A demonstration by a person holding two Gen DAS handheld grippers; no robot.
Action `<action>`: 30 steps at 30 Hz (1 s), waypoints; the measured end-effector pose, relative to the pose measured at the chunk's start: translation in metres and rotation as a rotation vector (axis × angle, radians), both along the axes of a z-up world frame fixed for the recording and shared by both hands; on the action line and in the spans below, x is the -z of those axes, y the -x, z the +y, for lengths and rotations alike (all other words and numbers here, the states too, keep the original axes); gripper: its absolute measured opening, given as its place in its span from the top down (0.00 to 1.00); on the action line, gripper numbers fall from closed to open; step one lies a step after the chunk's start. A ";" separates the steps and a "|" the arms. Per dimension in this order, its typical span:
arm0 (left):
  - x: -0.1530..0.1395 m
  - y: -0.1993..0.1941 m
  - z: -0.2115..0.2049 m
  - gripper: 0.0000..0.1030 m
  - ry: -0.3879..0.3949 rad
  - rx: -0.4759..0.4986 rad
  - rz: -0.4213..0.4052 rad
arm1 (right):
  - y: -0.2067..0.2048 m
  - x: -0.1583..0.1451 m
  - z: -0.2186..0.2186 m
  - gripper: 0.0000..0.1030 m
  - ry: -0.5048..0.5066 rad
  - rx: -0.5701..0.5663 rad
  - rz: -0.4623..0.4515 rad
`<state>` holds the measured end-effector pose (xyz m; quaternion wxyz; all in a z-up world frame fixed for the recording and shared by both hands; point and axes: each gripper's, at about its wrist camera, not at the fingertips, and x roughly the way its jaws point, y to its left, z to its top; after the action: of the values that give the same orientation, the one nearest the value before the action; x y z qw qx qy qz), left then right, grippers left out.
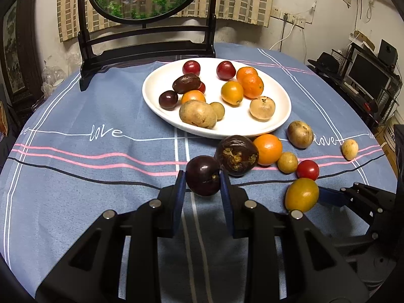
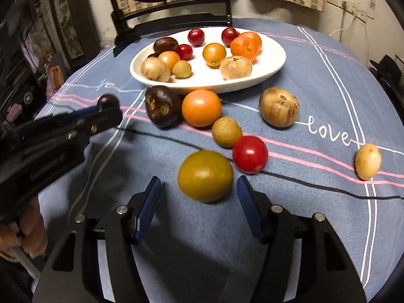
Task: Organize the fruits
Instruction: 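Lift both held fruits and carry them over the white plate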
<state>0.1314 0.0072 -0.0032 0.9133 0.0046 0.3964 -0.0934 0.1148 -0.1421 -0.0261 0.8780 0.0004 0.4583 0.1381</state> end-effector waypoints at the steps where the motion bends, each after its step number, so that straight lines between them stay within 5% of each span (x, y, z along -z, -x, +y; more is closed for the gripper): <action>1: 0.001 0.000 0.001 0.73 0.003 -0.001 0.005 | -0.002 0.000 0.000 0.47 -0.001 0.014 0.002; 5: 0.002 -0.002 0.003 0.73 0.011 -0.005 0.017 | -0.008 0.000 -0.001 0.58 -0.012 0.050 0.006; 30: -0.002 0.003 0.000 0.73 0.005 0.002 0.002 | 0.011 -0.034 -0.034 0.59 -0.115 0.062 -0.069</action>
<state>0.1285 0.0076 -0.0012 0.9129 0.0024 0.3969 -0.0953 0.1033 -0.1762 0.0077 0.8956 0.0602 0.4189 0.1367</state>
